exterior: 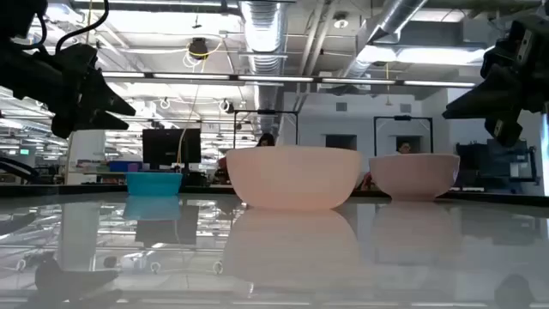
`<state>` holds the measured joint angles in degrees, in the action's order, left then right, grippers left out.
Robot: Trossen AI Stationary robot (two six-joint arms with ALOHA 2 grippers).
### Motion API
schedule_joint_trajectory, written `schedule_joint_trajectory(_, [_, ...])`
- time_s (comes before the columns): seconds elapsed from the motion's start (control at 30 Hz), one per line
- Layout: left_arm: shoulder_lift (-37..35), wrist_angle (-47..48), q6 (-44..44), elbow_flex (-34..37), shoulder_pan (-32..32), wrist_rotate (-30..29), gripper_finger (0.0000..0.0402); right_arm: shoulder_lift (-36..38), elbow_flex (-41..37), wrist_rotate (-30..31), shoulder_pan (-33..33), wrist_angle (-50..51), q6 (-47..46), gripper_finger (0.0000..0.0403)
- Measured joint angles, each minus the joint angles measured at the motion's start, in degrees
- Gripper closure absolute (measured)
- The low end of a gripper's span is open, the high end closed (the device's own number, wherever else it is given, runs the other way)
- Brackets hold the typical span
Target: Nest bowls inside each other
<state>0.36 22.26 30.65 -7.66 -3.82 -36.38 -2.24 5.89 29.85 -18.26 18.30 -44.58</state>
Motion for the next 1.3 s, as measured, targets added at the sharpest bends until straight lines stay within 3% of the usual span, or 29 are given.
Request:
schedule_joint_trajectory(0.83, [0.02, 0.01, -1.01, 0.0, 0.0, -0.17, 0.0192, -0.01, 0.0, 0.14, 0.03, -0.16, 0.03, 0.0403])
schedule_joint_trajectory(0.97, [0.0, 0.0, -1.69, 0.0, 0.07, -2.51, 0.0192, -0.02, -0.02, 0.19, 0.84, -0.49, 0.04, 0.0403])
schedule_joint_trajectory(1.07, [0.0, -0.18, 3.04, 0.0, 0.05, -2.45, 0.0192, 0.0, -0.07, 0.21, 1.28, -1.06, -0.86, 0.0403])
schedule_joint_trajectory(1.3, [0.0, -2.51, 26.65, 0.0, 0.05, -2.08, 0.0192, 0.0, -0.07, 0.24, 1.55, -1.23, -7.1, 0.0403])
